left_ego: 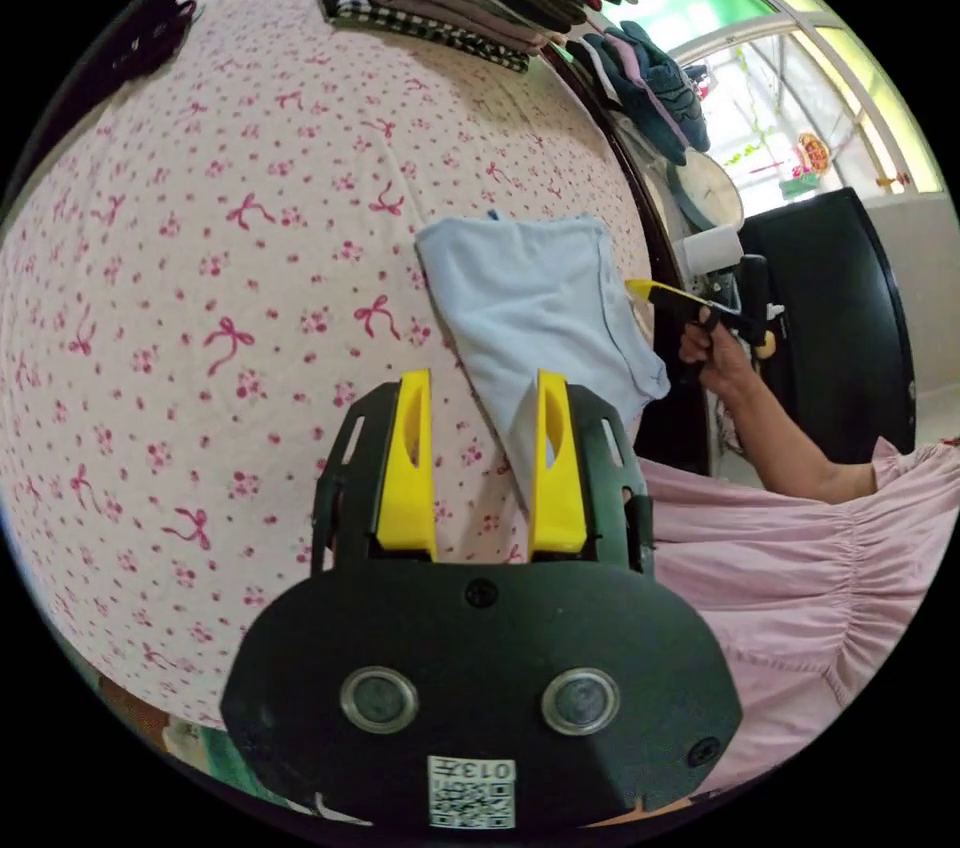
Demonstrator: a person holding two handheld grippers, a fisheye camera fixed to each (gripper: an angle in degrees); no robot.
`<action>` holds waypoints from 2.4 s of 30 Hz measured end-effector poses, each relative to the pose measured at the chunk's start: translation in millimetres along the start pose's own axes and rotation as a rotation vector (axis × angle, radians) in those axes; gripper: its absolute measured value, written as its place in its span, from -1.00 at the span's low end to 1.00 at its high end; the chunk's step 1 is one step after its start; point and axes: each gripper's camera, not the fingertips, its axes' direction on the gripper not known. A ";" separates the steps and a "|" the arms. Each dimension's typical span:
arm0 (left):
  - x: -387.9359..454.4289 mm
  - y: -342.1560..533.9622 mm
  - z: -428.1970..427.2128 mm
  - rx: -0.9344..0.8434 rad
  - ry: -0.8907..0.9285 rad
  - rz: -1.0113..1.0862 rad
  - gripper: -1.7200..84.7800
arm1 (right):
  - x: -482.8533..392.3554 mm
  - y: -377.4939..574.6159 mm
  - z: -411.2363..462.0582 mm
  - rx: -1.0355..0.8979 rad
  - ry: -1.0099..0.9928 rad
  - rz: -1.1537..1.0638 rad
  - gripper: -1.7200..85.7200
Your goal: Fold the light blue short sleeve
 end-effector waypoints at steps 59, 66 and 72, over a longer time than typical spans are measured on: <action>-110.2 13.4 -417.6 0.576 -0.244 0.158 -0.84 | -517.0 -360.8 272.5 0.341 -0.156 -0.766 -0.90; -181.1 -74.4 -527.4 0.601 -0.425 0.206 -0.82 | -641.6 -499.9 330.6 0.416 -0.043 -0.814 -0.86; -286.6 -106.0 -522.4 0.512 -0.546 -0.109 -0.78 | -641.5 -614.5 422.1 0.230 0.132 -0.542 -0.75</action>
